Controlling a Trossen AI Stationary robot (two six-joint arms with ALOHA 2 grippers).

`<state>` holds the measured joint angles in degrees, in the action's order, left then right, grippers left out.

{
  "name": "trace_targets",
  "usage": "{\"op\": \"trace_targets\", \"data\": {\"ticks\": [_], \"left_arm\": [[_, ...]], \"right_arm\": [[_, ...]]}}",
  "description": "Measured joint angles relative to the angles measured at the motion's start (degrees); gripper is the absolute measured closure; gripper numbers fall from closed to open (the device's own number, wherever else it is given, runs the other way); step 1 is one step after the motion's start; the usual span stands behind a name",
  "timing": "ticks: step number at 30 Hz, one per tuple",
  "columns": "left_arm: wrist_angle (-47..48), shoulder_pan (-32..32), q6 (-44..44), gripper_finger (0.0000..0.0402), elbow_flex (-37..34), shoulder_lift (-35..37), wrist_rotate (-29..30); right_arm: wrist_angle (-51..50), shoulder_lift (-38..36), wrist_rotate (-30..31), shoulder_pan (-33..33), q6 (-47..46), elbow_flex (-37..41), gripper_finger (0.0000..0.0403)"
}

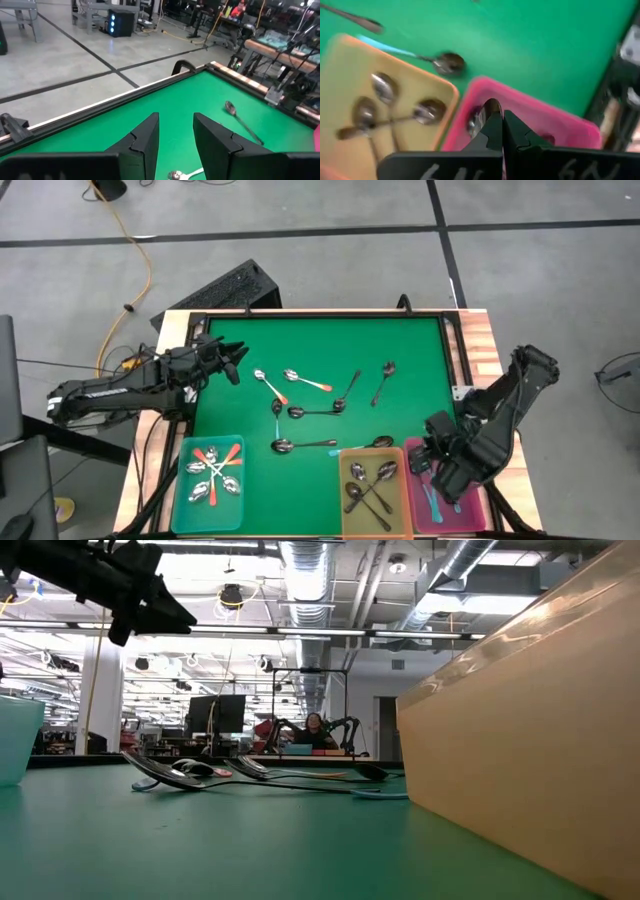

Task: Sort silverware by color (type)
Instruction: Put the blue spoon into the pink bin

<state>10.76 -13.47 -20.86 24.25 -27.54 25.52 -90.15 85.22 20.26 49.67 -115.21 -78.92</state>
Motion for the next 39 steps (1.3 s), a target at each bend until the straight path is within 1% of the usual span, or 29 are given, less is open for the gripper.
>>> {"op": "trace_targets", "data": {"ticks": [6, 10, 13, 18, 24, 29, 39], "left_arm": [[-2.8, 0.0, 0.0, 0.0296, 0.0, -1.2, 0.0], [-2.8, 0.0, 0.0, 0.0296, 0.0, -1.7, 0.0], [-2.7, 0.0, 0.0, 0.0296, 0.0, -1.8, 0.0], [-2.5, 0.0, 0.0, 0.0296, 0.0, -1.8, 0.0], [-2.5, 0.0, 0.1, 0.0296, 0.0, -1.8, 0.7], [-2.5, 0.0, 0.1, 0.0296, 0.0, -1.8, 0.4], [-2.5, 0.0, 0.2, 0.0296, 0.0, -1.8, 0.4]], "right_arm": [[1.1, 0.0, -5.3, 3.0, -6.5, 5.3, 0.0399], [1.3, 0.0, -7.5, 5.0, -8.0, 8.1, 0.0399], [3.6, 0.0, -9.2, 6.1, -8.0, 11.0, 0.0399], [10.6, 0.0, -9.2, 7.0, -7.5, 15.5, 0.0399], [12.3, 0.0, -9.4, 7.2, -6.3, 20.1, 0.0399], [16.6, 0.0, -9.5, 7.1, -6.0, 23.6, 0.0399], [22.2, 0.0, -9.5, 7.1, -5.9, 27.6, 0.0399]]}}
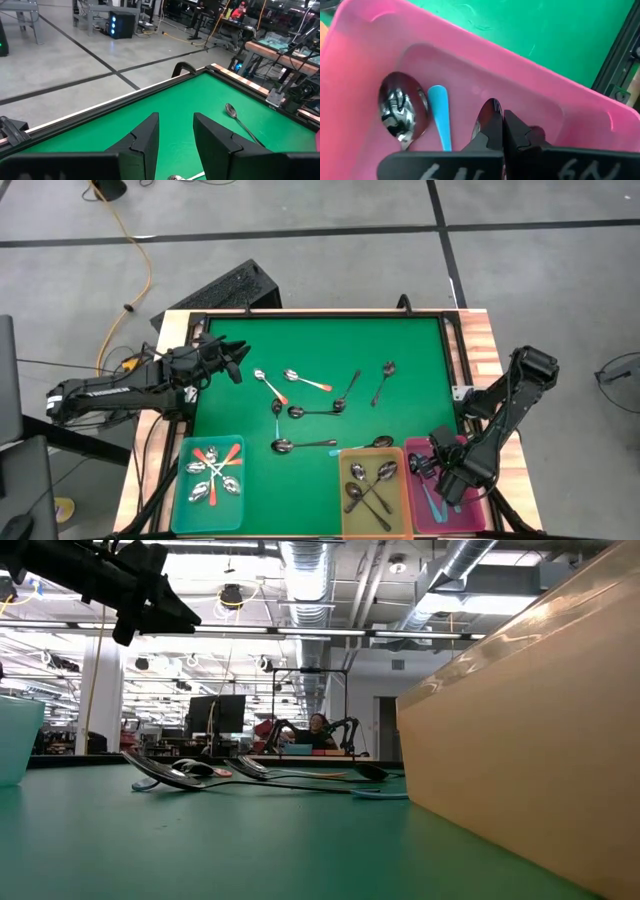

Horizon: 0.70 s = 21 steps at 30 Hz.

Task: Sort silverware by color (type)
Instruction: Put the blue spoon into the pink bin

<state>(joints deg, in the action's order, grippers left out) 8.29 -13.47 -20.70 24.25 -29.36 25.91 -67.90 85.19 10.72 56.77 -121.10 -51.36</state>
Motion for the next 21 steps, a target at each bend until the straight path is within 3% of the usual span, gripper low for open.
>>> {"op": "trace_targets", "data": {"ticks": [8, 21], "left_arm": [[0.0, 0.0, 0.0, 0.0296, 0.0, 0.0, 0.0], [0.0, 0.0, 0.1, 0.0296, 0.0, 0.0, 0.1]], "right_arm": [[-0.3, 0.0, 0.0, 0.0, -0.4, 0.2, 0.0391], [-0.6, 0.0, 0.0, 0.0, -0.4, 0.2, 0.0346]]}}
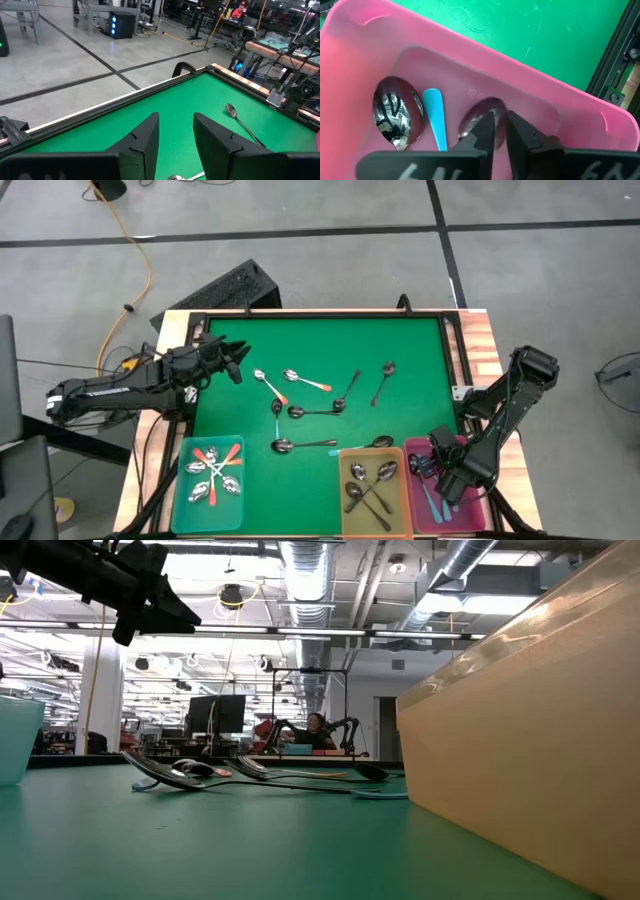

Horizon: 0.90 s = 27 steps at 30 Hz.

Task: Sort silverware by color (type)
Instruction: Put the blue spoon into the pink bin, then put the black spoon into the orange bin

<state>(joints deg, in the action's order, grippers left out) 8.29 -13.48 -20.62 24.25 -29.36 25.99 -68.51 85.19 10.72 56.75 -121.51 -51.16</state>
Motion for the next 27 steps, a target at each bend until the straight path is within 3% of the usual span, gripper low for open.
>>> {"op": "trace_targets", "data": {"ticks": [7, 27], "left_arm": [[0.0, 0.0, 0.0, 0.0296, 0.0, 0.0, 0.3], [0.0, 0.0, -1.2, 0.0296, 0.0, 0.0, -1.7]], "right_arm": [[0.0, 0.0, 0.0, 0.0, -0.1, 0.0, 0.0321], [0.2, 0.0, -0.1, 0.0, 0.4, 0.0, 0.0320]]}}
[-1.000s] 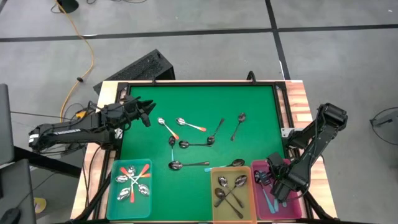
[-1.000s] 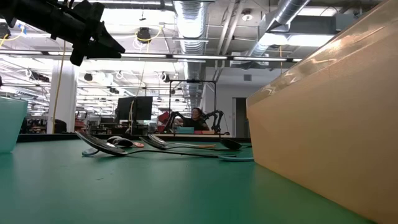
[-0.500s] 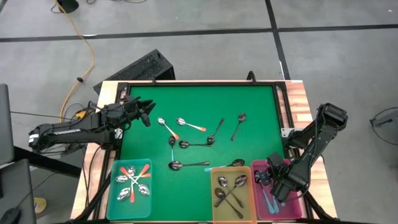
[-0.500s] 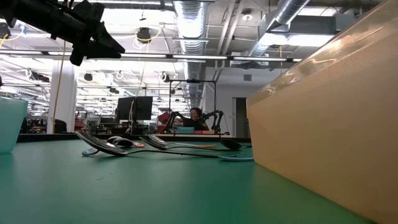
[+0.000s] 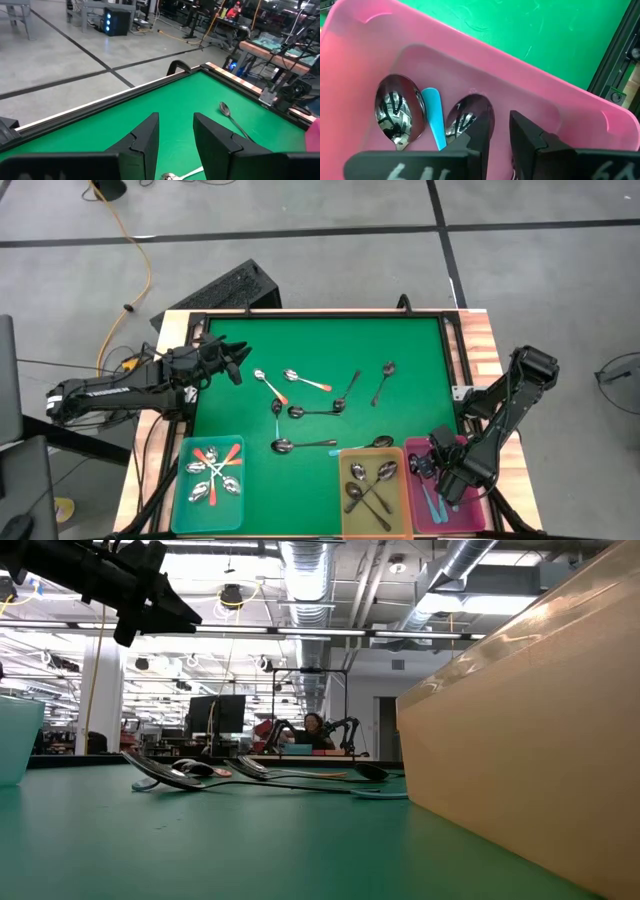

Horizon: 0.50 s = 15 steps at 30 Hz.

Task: Sort silverware by color (type)
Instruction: Put the black spoon into the orange bin

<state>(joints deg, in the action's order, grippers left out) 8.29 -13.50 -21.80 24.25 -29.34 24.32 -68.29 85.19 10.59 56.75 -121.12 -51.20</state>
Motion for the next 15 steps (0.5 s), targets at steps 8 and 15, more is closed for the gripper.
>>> {"op": "trace_targets", "data": {"ticks": [8, 15], "left_arm": [[0.0, 0.0, 0.0, 0.0296, 0.0, 0.0, -3.3], [-0.1, 0.0, 0.1, 0.0296, 0.0, 0.0, -3.6]], "right_arm": [[-0.2, -0.2, -0.3, -1.8, 2.3, -1.7, 0.0320], [-0.3, -0.2, -0.2, -7.0, 12.7, -5.1, 0.0320]]}}
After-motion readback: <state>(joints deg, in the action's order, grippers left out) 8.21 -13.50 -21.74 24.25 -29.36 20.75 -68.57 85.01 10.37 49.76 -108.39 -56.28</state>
